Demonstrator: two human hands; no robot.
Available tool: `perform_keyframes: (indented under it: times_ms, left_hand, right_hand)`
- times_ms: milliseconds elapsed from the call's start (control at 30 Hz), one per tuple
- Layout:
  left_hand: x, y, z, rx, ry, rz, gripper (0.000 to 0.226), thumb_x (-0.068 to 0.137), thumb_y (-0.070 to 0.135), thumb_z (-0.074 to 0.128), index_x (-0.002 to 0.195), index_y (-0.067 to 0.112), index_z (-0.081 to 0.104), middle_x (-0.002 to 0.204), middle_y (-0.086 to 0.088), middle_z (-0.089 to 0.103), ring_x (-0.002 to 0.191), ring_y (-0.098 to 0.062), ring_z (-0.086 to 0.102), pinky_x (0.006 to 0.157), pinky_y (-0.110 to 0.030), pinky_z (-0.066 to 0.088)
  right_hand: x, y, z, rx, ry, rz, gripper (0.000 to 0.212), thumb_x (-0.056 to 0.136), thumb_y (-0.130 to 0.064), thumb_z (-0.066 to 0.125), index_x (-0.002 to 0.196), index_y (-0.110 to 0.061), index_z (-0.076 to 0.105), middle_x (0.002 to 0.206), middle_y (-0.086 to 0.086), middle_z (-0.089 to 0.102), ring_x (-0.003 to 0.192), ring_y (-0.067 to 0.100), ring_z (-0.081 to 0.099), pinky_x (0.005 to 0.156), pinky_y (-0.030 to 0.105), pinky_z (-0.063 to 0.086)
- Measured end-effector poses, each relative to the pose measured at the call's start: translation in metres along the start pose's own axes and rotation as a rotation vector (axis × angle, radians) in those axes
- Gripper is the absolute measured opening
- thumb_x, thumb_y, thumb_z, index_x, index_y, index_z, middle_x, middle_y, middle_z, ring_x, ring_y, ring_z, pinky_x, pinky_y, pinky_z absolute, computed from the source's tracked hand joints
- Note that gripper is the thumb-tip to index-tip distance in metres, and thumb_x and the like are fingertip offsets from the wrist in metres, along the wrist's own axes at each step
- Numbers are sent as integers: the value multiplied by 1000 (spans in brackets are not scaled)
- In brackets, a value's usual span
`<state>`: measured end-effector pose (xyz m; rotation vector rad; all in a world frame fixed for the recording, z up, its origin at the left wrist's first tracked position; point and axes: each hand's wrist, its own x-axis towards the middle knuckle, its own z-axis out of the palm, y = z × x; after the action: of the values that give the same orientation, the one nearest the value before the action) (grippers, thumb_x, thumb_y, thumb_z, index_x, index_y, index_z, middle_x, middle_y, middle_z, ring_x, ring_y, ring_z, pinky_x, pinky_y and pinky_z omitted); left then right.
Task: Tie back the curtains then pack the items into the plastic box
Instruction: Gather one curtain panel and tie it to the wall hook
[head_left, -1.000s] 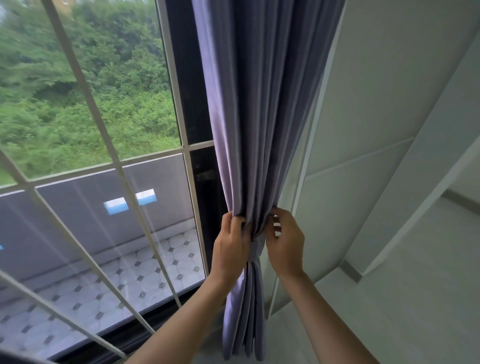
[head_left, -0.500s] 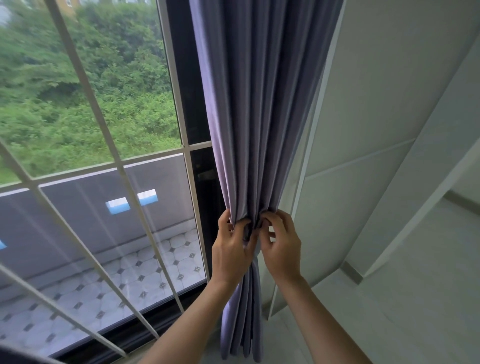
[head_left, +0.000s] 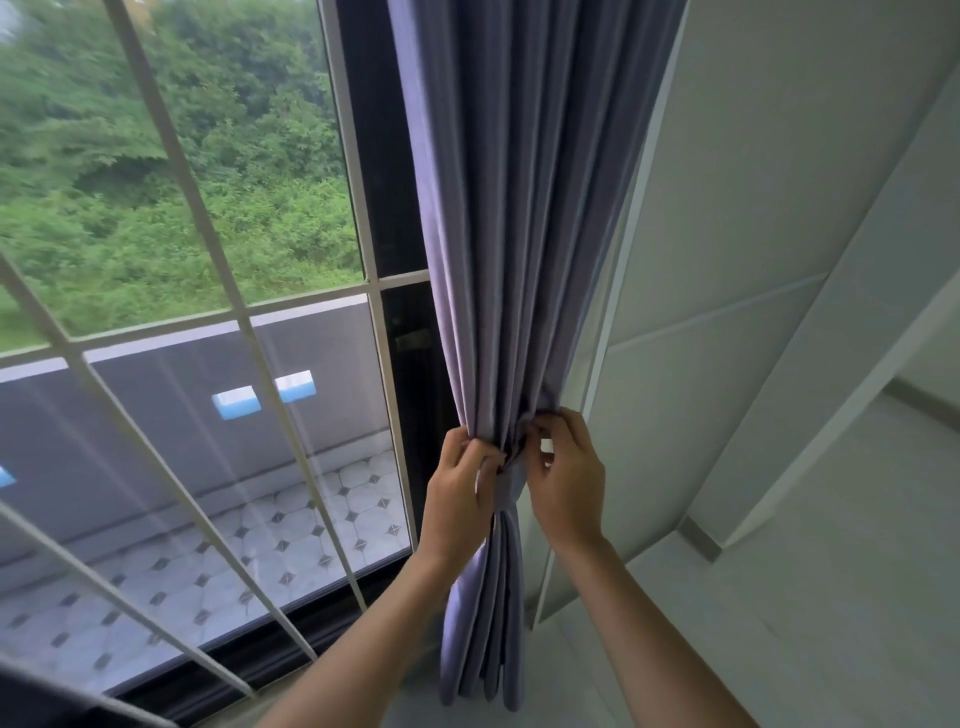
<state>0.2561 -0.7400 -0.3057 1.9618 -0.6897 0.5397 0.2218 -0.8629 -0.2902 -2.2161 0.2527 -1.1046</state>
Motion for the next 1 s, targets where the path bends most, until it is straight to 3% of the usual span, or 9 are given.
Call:
perform_keyframes:
  times_ms: [100,233,367,500,567,700,767,900,1000]
  left_hand:
    - [-11,-7,-4,-1,-8,-61,9,95,7,50,89,4,56,105,-2,53,77,-10,50,63,-19,45]
    - [-7,-6,-2,16,-9,-84,2,94,9,55,93,8,54,102,3,54,76,-8,55,63,-17,46]
    - [-7,-1,1,55,-18,-65,11,92,19,59,95,9,56,99,4,55,76,-4,57,61,-5,41]
    - [-5,-1,1,82,-8,-65,11,91,18,61,91,10,55,95,3,55,73,-10,59,57,-18,47]
    - [-5,-2,1,88,-10,-58,11,91,19,61,91,10,55,94,4,55,72,-10,58,56,-15,44]
    - [-4,-1,1,84,-11,-53,9,90,15,62,90,8,55,93,3,55,73,-8,56,59,-14,43]
    - [-5,-2,-1,50,-5,-75,9,90,14,61,88,8,54,91,3,55,74,-8,57,61,-16,46]
    - [-13,-7,-6,-79,-35,-57,7,91,12,60,91,10,54,93,4,59,82,-5,60,71,-19,53]
    - [-24,-9,-5,-95,-77,-34,12,92,16,58,102,12,53,113,4,57,94,-1,59,81,-16,54]
  right_hand:
    - [-3,7,-3,-21,19,5,9,93,-18,60,98,-10,62,107,-4,60,76,14,63,58,39,57]
    - [-11,-8,-3,24,-23,19,14,90,-17,63,102,-15,55,99,-5,61,77,12,63,60,35,57]
    - [-16,-12,1,-86,-7,-110,21,90,-19,64,110,-14,61,108,3,62,79,16,64,59,20,51]
    - [-9,-13,3,-141,11,-74,29,90,-23,65,117,-12,62,115,6,61,84,19,65,58,26,54]
    - [-7,-16,5,-141,27,-17,30,90,-26,65,117,-11,61,117,6,60,87,19,65,58,25,53]
    - [-1,-21,9,-143,1,92,14,92,-23,62,99,-11,65,112,2,58,79,22,63,56,24,41]
    - [-6,-20,9,-110,-46,58,12,93,-21,59,91,-11,63,104,-1,56,75,19,61,57,23,40]
    - [-34,-13,5,-10,-58,-66,21,97,-31,49,97,-15,61,105,-4,59,81,6,59,66,7,42]
    - [-42,-7,1,147,-41,28,26,97,-36,47,109,-16,57,115,-7,58,96,4,61,76,13,51]
